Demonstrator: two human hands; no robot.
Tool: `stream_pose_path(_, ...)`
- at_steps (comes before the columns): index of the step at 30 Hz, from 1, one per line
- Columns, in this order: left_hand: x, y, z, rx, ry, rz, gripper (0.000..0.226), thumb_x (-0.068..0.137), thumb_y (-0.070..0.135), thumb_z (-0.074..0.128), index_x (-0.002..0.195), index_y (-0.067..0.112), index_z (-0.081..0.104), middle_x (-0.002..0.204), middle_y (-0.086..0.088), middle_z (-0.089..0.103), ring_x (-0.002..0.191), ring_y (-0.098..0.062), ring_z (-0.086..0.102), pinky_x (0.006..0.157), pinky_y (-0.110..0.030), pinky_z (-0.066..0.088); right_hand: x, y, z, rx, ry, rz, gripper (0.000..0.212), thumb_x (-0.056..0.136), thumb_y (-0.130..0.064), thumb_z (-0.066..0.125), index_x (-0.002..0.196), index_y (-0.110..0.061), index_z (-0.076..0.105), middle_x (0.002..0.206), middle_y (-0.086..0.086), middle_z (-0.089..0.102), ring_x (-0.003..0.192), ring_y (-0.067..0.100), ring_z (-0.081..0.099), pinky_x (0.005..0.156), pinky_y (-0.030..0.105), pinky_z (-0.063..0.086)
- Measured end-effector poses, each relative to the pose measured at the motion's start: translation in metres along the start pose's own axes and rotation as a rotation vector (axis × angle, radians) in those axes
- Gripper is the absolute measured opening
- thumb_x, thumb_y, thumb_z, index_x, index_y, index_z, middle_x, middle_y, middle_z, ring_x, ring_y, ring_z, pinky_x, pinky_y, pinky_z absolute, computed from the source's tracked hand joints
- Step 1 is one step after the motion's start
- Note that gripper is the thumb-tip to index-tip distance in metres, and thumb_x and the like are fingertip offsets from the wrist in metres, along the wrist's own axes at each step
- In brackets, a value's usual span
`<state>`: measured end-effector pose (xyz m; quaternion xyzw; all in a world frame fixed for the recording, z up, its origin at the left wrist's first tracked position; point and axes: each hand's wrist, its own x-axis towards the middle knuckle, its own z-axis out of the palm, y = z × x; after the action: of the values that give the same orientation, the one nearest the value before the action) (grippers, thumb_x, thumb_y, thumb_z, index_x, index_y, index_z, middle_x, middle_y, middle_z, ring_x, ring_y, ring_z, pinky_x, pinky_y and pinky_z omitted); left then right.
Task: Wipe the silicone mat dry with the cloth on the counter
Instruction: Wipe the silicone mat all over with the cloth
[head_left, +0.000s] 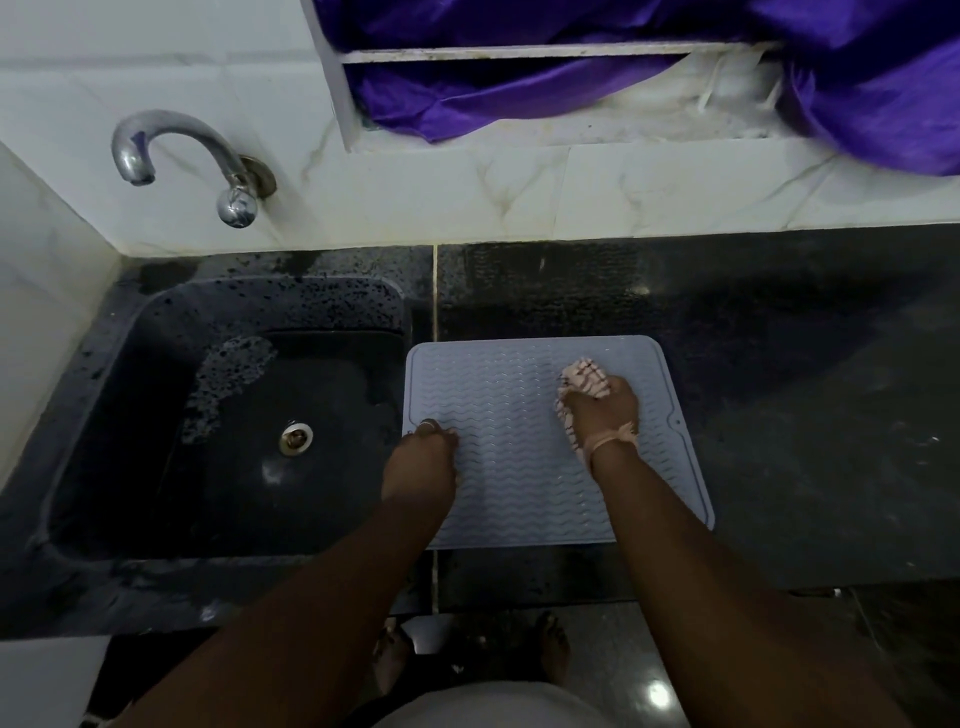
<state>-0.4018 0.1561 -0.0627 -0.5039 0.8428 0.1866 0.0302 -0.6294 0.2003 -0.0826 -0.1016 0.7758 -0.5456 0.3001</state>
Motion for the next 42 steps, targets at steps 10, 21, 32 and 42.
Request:
stream_pose_path(10, 0.002, 0.003, -0.002, 0.05, -0.002, 0.009, 0.043, 0.093, 0.013, 0.063, 0.136, 0.018, 0.059, 0.129, -0.005, 0.052, 0.114, -0.024, 0.058, 0.095, -0.035, 0.053, -0.009, 0.002, -0.024, -0.134, -0.028, -0.165, 0.022, 0.085, -0.021, 0.075, 0.099, -0.015, 0.059, 0.09, -0.005, 0.066, 0.087, 0.017, 0.065, 0.084, 0.032, 0.055)
stream_pose_path(21, 0.003, 0.004, -0.002, 0.043, 0.01, -0.008, 0.044, 0.094, 0.012, 0.061, 0.138, 0.017, 0.058, 0.133, -0.005, 0.052, 0.116, -0.025, 0.058, 0.098, -0.036, 0.052, 0.006, -0.008, -0.052, -0.264, 0.153, -0.138, 0.039, 0.084, -0.014, 0.072, 0.114, -0.011, 0.047, 0.098, 0.003, 0.058, 0.086, 0.021, 0.057, 0.075, 0.025, 0.041)
stream_pose_path(32, 0.002, 0.005, 0.0, 0.004, 0.016, -0.022, 0.042, 0.092, 0.01, 0.062, 0.133, 0.018, 0.06, 0.129, -0.005, 0.055, 0.113, -0.025, 0.06, 0.095, -0.039, 0.054, -0.025, 0.007, -0.004, -0.66, -0.18, -0.475, 0.009, 0.091, -0.014, 0.06, 0.093, -0.018, 0.052, 0.083, 0.002, 0.065, 0.075, 0.02, 0.063, 0.064, 0.03, 0.052)
stream_pose_path(42, 0.002, 0.003, -0.002, 0.006, -0.019, -0.027, 0.048, 0.092, 0.01, 0.061, 0.139, 0.019, 0.056, 0.131, -0.005, 0.052, 0.117, -0.025, 0.058, 0.098, -0.039, 0.052, -0.003, -0.022, -0.015, -0.955, 0.104, -0.58, 0.026, 0.091, -0.006, 0.053, 0.117, -0.007, 0.053, 0.106, 0.016, 0.062, 0.097, 0.033, 0.057, 0.074, 0.04, 0.047)
